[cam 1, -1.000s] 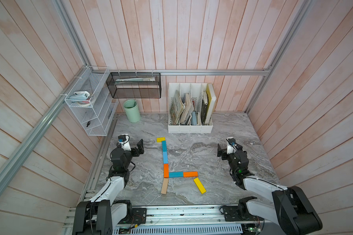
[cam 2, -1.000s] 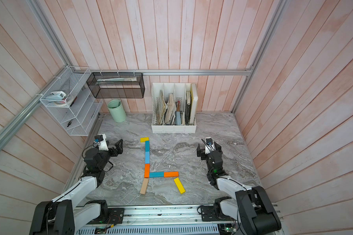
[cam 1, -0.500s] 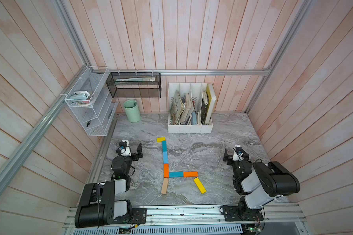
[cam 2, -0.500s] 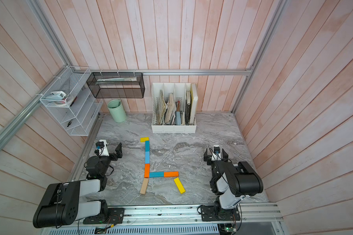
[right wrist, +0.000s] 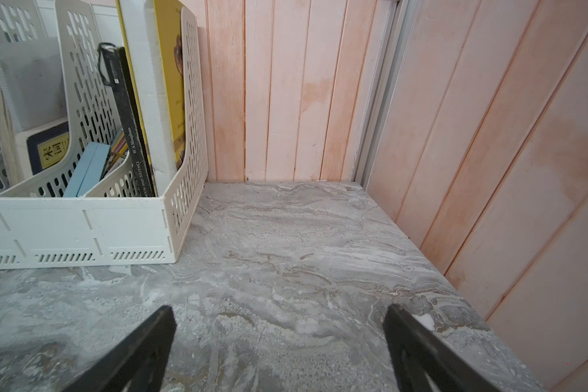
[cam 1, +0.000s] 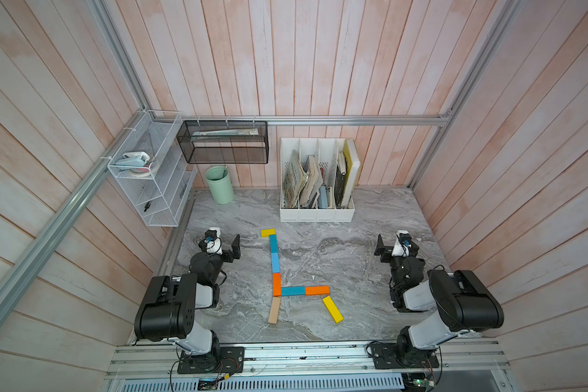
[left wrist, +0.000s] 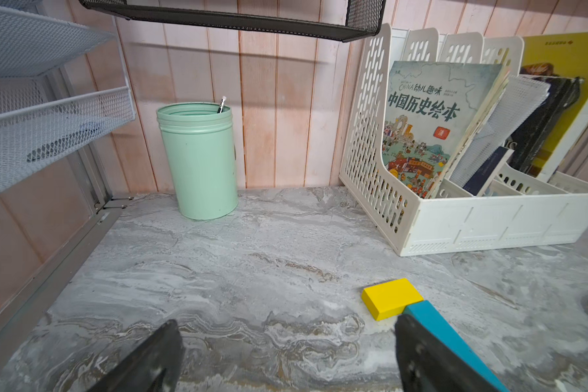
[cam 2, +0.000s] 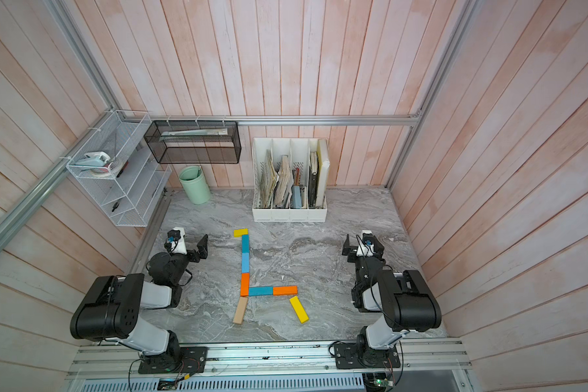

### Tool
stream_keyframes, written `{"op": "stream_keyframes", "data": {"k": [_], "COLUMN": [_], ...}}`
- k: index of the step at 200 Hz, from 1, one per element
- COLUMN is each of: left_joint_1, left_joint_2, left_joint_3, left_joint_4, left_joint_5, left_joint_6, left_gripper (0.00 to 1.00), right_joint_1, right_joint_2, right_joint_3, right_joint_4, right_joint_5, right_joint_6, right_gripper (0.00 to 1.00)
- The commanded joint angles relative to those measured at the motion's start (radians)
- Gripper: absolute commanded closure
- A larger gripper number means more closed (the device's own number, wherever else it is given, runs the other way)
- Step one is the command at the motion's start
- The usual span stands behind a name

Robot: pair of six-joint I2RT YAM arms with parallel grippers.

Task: Assemble a giraffe with building blocks
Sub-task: Reset both arms

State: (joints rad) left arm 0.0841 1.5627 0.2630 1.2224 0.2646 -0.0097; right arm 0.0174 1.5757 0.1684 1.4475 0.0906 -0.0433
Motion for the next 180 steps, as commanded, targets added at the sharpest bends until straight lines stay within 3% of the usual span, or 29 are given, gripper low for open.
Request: {"op": "stream_keyframes", "data": {"k": [1,23,72,180], "left_joint_1": [0.003,0.004,0.003,0.003], "left_joint_2": [0.002,-0.001,-0.001,-0.003], "left_joint_3": [-0.005,-0.006,-0.005,-0.005], "left_joint_4": [-0.017,-0.019,-0.022,-0.022], "left_joint_5": [0.031,0.029,0.029,0.029], "left_joint_6": [0.017,0.017,0.018,0.017], "left_gripper": [0.0,0.0,0.0,0.0], "right_joint_1": [-0.007,-0.008,-0.045,-0.045], "right_joint_2": [-0.011,-0.011,-0.018,-0.016], "right_joint_3": [0.014,0.033,0.043,0.041], "right_joint_4": [-0.051,-0.086,-0.113,-0.112], "right_joint_5": [-0.023,0.07,-0.008,-0.005], "right_joint_6": [0.027,0.064,0.085,0.085], "right_gripper": [0.02,0.02,0.02,0.02]}}
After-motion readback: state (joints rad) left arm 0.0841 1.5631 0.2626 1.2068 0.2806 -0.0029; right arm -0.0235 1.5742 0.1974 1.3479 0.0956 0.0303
